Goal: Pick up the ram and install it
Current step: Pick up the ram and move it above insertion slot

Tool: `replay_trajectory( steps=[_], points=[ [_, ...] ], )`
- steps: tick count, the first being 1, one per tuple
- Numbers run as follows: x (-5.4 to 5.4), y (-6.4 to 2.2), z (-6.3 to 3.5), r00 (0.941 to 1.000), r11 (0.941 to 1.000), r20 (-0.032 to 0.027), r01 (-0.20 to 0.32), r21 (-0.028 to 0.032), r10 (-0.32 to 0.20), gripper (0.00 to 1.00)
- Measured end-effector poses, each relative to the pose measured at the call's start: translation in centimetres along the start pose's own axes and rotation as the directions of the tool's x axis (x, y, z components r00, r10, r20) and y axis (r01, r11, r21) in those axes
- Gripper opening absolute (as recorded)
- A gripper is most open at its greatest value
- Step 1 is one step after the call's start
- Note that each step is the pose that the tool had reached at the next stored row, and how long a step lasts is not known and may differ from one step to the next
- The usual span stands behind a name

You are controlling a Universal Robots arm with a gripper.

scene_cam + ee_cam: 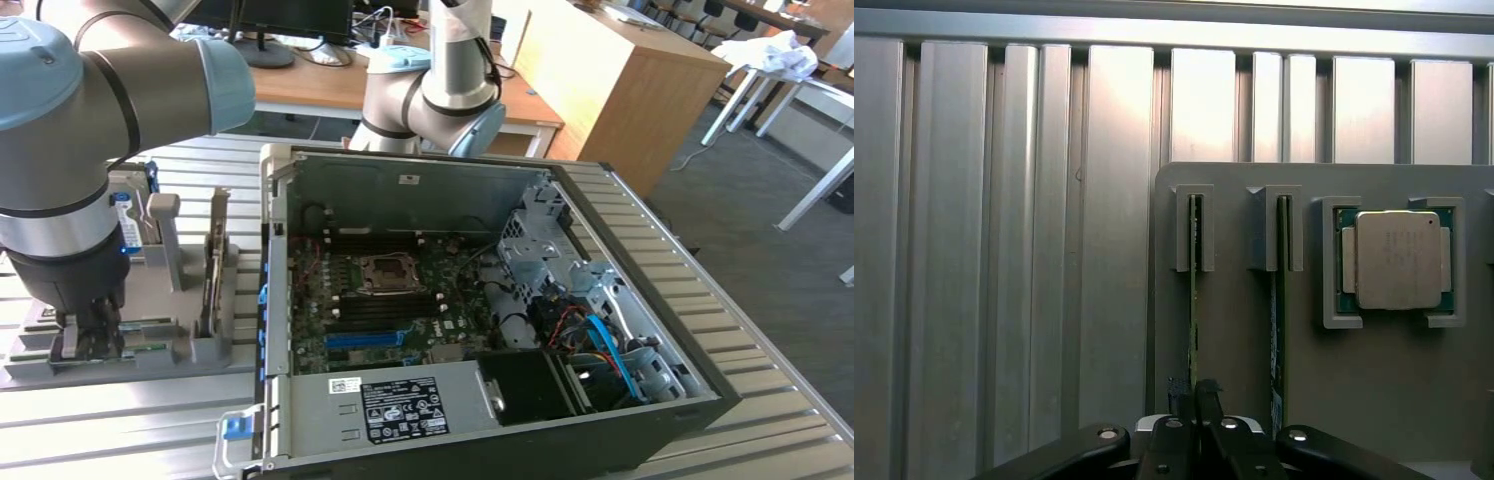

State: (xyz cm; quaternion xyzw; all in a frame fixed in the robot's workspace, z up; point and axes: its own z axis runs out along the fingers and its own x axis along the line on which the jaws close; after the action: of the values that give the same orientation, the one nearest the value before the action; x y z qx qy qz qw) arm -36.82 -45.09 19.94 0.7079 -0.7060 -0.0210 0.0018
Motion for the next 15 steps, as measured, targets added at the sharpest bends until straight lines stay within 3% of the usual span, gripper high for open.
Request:
replay_trajectory(
  steps=[15],
  points=[
    [-0.01, 0.00, -0.19, 1.0000, 1.0000, 0.0003, 0.000, 0.0003, 0.000, 0.12]
  ],
)
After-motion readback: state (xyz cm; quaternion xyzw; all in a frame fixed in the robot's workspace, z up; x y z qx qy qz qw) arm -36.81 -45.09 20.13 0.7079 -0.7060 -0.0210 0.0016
